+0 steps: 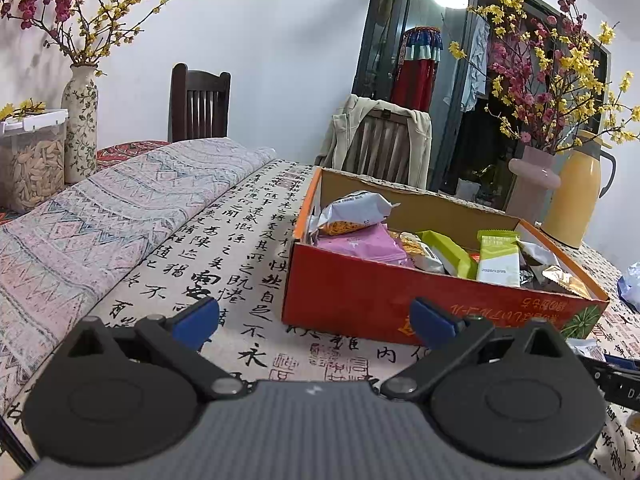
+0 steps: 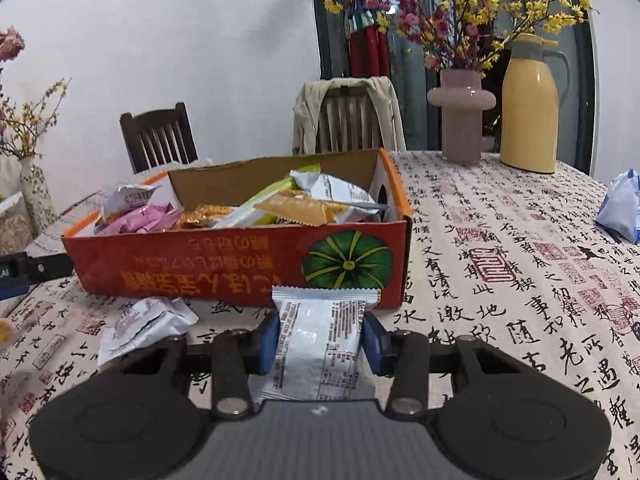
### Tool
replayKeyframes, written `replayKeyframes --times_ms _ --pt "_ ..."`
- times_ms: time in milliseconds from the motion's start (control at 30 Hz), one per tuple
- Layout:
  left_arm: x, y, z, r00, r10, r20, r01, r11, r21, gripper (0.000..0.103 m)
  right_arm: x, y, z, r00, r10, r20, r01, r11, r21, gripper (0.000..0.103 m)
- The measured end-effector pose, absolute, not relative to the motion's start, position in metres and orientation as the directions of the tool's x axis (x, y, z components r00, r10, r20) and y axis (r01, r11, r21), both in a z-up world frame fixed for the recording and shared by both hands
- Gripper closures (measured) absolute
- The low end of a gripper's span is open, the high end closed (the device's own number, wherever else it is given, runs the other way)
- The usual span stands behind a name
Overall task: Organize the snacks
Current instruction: 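Grasp the white packet with the left tool while the right tool holds its packet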
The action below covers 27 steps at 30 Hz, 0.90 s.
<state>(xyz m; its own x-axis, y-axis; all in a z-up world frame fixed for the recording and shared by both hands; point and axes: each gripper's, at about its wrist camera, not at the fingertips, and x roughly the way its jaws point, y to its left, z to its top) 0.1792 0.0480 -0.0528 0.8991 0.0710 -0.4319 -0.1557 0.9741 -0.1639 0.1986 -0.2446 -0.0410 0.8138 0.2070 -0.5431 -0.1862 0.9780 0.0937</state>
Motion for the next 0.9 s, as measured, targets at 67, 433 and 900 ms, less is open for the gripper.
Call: replayKeyframes --times_ms 67,433,900 --pt "0.179 0.047 -0.053 0.899 0.071 -0.431 -0.155 0.974 -0.162 0.000 0.200 -0.245 -0.043 0.810 0.215 -0.545 -0.191 0.976 0.102 0.061" --pt "0.182 0.042 -0.054 0.890 0.100 -0.445 -0.173 0.977 -0.127 0.000 0.197 -0.245 -0.043 0.819 0.247 -0.519 -0.218 0.969 0.116 0.061" --pt "0.198 0.010 -0.052 0.812 0.001 -0.584 -0.050 0.996 -0.067 0.000 0.193 -0.247 -0.043 0.828 0.257 -0.498 -0.219 0.966 0.136 0.060"
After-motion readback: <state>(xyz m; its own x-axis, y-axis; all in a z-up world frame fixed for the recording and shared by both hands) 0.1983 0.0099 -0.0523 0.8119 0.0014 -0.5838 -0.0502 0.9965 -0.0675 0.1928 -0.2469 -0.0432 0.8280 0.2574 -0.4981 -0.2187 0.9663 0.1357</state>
